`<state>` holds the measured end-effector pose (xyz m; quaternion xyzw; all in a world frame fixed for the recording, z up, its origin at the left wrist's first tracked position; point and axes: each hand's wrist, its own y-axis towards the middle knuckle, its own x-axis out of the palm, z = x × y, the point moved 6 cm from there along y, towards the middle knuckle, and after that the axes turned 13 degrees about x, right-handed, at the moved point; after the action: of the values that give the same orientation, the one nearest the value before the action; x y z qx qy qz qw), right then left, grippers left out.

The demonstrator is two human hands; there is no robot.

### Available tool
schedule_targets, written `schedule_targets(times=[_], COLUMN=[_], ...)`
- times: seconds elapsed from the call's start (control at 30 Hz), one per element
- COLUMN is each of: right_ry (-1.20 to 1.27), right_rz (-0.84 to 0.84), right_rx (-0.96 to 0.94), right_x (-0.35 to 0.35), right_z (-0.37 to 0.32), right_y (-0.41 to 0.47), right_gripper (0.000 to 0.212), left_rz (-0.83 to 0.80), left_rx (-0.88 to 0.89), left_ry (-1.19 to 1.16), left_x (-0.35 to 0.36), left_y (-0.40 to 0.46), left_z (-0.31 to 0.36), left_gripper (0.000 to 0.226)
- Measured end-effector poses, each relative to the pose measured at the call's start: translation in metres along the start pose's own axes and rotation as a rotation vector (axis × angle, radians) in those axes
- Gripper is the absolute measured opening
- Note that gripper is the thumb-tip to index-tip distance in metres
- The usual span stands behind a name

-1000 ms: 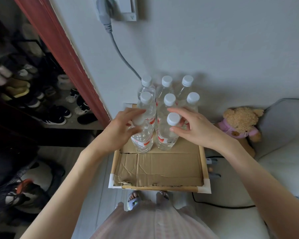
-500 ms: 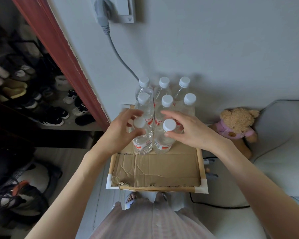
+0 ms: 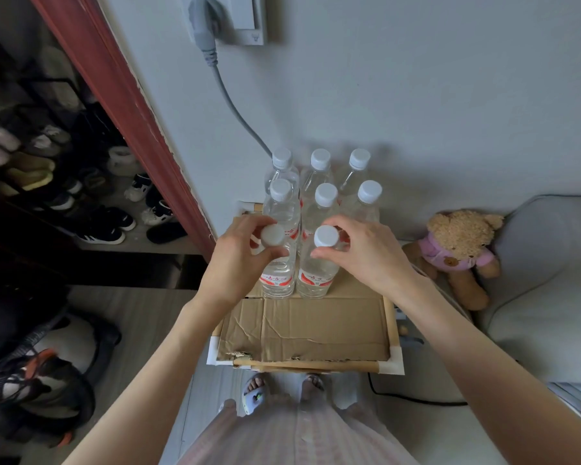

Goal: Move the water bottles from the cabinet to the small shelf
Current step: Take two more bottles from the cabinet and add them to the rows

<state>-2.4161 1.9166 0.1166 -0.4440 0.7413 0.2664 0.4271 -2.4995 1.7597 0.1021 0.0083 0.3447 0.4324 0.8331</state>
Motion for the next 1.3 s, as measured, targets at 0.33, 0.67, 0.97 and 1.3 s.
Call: schedule_targets(times=[0.33, 0.67, 0.97, 1.3], right_ry=[0.519, 0.715, 0.814, 0.817], right_rz=[-0.110, -0.387, -0.304, -0.288], right_rx=[0.148, 0.610, 0.531, 0.590], right_x=[0.037, 0.129, 0.127, 0.143], right_z=[0.047, 0.086, 0.075, 0.086], right_y=[-0.024, -0.053, -0.039, -0.033], right_gripper=[0.068, 0.091, 0.046, 0.058], left_rz=[0.087, 0.063, 0.145, 0.184], left_rx=[-0.048, -0.386, -0.428, -0.411], left_ry=[-0.147, -0.293, -0.344, -0.281], left_x=[0.016, 0.073, 0.078, 0.080], left_y=[-0.035, -0.082, -0.069, -0.060], left_z=[-0.029, -0.086, -0.082, -0.080], left_gripper=[0.078, 0.057, 0.050, 0.047])
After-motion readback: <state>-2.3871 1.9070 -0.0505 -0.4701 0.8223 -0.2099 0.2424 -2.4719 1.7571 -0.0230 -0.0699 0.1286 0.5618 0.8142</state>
